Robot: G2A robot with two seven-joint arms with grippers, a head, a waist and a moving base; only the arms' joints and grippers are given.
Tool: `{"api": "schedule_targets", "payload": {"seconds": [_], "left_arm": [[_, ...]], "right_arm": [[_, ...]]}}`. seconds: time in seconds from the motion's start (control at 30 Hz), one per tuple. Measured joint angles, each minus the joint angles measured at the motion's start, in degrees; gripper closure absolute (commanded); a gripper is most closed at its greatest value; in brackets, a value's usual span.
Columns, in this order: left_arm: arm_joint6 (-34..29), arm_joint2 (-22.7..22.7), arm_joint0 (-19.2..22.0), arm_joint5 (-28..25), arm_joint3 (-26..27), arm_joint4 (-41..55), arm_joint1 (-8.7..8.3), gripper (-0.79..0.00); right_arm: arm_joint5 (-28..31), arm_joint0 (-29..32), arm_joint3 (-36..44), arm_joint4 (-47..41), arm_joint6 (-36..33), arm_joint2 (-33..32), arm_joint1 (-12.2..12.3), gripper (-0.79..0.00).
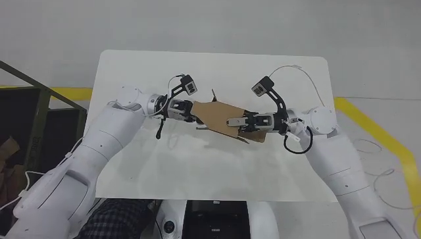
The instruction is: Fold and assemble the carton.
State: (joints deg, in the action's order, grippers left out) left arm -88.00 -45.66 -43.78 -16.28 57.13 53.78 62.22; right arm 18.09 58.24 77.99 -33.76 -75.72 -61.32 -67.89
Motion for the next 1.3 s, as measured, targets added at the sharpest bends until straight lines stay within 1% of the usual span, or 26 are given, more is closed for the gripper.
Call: {"api": "schedule_targets", "payload": {"seconds": [0.3, 0.57, 0.87, 1.07, 1.2, 1.3], "left_arm": [[0.0, 1.64, 0.71, 0.0, 0.04, -0.53, 0.24, 0.0], [0.0, 1.81, 0.81, 0.0, -0.18, -0.71, 0.23, 0.0], [0.0, 2.09, 1.13, 0.0, -0.18, -0.51, 0.4, 0.0], [0.0, -0.22, 0.77, -0.01, -1.03, -0.04, -0.02, 0.0], [0.0, -2.63, -0.46, -0.01, -0.51, -0.2, -0.7, 0.0], [0.0, -3.57, -1.44, -0.01, 0.15, -0.58, -1.08, 0.0]], "right_arm": [[-0.61, -0.61, -0.07, 0.39, 0.84, 0.68, -0.1, 0.0], [-0.54, -0.88, -0.78, -1.11, 2.11, 0.68, -0.26, 0.0], [-0.51, -1.16, -1.16, -1.55, 2.0, 1.06, -0.37, 0.0], [-0.21, -1.09, -1.72, -1.98, 2.4, 0.22, -0.24, 0.0], [-0.2, -0.85, -1.84, -2.01, 2.67, -0.7, -0.03, 0.0], [-0.23, -0.79, -2.0, -2.21, 3.1, -1.16, 0.04, 0.0]]}}
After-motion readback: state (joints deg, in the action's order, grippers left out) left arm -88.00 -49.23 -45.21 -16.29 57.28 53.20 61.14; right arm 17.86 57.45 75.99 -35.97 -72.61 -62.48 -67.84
